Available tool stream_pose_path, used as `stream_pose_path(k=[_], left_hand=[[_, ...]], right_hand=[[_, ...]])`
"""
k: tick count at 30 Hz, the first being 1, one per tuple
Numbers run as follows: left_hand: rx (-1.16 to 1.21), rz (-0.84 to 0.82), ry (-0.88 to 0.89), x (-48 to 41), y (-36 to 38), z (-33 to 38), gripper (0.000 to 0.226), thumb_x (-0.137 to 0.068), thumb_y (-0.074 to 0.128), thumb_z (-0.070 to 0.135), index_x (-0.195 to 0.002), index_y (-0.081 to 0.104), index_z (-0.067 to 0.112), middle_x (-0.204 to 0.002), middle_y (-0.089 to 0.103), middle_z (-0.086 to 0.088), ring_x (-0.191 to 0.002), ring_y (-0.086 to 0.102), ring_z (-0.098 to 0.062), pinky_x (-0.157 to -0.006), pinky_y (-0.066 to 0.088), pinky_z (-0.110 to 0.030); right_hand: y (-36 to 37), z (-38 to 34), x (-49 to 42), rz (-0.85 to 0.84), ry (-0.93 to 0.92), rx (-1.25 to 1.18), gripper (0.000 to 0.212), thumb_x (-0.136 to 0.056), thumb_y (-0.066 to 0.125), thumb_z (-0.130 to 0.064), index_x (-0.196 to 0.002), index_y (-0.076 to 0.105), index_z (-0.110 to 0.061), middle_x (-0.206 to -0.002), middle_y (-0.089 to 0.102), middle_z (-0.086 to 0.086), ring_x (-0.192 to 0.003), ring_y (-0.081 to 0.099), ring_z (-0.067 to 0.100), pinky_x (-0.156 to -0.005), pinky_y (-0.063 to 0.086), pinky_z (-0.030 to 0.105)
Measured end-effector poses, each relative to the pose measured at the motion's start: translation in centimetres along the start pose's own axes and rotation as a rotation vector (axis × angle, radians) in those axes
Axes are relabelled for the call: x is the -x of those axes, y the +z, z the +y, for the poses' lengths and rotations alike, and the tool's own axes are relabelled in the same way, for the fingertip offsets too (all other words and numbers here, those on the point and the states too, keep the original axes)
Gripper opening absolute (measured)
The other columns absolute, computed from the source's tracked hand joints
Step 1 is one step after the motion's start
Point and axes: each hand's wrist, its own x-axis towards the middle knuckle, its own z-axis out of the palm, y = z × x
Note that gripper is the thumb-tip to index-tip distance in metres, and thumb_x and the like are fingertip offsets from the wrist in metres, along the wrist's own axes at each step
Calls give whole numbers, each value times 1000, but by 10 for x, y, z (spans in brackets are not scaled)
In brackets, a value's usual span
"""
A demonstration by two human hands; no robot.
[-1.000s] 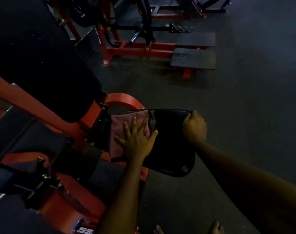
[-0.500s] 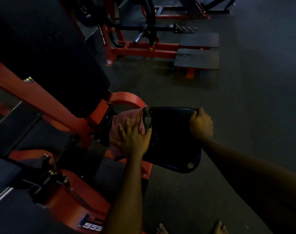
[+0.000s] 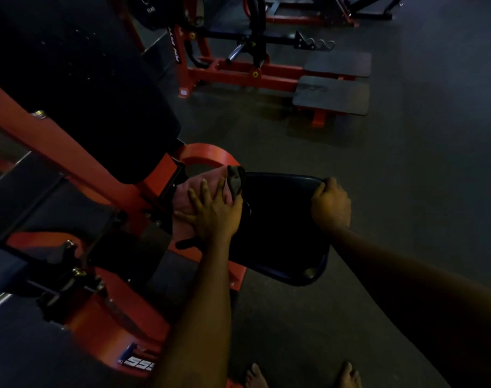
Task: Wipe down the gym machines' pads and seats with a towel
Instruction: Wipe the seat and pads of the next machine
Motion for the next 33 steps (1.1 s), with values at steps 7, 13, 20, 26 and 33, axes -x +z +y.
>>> stream_pose_path(k=[7, 13, 20, 26, 33], left_hand=[[318, 178, -26, 106, 50, 1, 75, -81, 38, 65, -152, 38, 43, -167, 17, -8, -153, 5, -43, -118, 14, -69], [566, 174, -190, 152, 60, 21, 72, -81, 39, 66, -149, 43, 40, -169, 7, -5, -153, 6, -38, -124, 10, -53], [976, 283, -669, 117, 9, 45, 89, -88, 52, 73, -160, 11, 41, -166, 10, -18, -148, 23, -42, -117, 25, -57], [841, 285, -746, 154, 46, 83, 109, -75, 65, 75, -159, 4, 41, -153, 38, -25, -129, 50, -44, -105, 42, -51], [1002, 416, -811, 186, 54, 115, 95, -87, 70, 52, -160, 19, 21, -157, 37, -17, -139, 41, -37, -112, 34, -39]], right_hand=[[-2, -4, 0, -40, -3, 48, 32, -107, 33, -23, -122, 52, -2, -123, 60, 24, -106, 59, 44, -78, 41, 41], [-7, -7, 1, -90, 7, 48, 37, -107, 34, -23, -132, 47, -1, -134, 54, 24, -116, 56, 45, -89, 46, 46], [-6, 0, -4, -123, -28, -30, 47, -108, 33, -24, -148, 37, -1, -147, 45, 24, -128, 49, 43, -103, 42, 52], [-6, 3, -5, -118, -102, -47, 46, -107, 34, -18, -147, 37, 5, -146, 43, 26, -127, 46, 45, -107, 38, 51], [-5, 7, -5, -80, -171, -49, 42, -107, 36, -13, -140, 42, 12, -140, 46, 31, -123, 48, 48, -104, 34, 52]])
